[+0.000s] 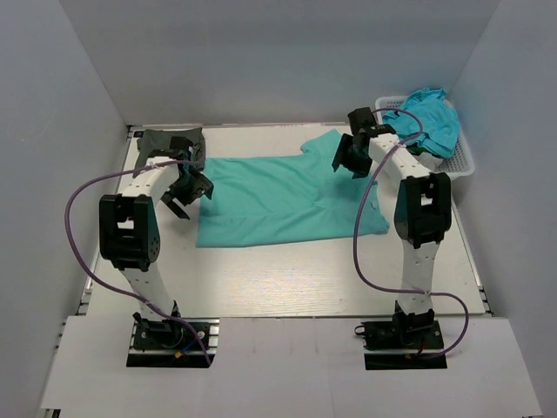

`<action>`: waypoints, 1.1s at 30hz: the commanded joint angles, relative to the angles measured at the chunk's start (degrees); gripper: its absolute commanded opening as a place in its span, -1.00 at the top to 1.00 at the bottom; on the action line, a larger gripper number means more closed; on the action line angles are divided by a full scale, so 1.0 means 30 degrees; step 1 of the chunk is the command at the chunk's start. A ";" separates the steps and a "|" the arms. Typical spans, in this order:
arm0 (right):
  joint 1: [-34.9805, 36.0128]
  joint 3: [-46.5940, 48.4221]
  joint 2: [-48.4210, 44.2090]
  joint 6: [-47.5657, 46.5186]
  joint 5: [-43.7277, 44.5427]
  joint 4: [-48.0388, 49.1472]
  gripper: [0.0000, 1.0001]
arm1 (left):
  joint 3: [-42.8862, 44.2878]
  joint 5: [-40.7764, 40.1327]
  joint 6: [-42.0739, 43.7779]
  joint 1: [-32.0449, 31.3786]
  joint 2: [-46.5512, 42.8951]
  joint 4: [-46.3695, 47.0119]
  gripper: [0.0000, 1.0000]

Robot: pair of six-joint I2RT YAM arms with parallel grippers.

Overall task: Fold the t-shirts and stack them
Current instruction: Fold the flattened tshirt in 1/3 of the way

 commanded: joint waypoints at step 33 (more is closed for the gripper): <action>0.0248 -2.2069 -1.3335 0.0388 -0.3609 0.7666 -0.81 | -1.1008 0.2030 0.1299 -0.1615 -0.5802 0.4588 -1.00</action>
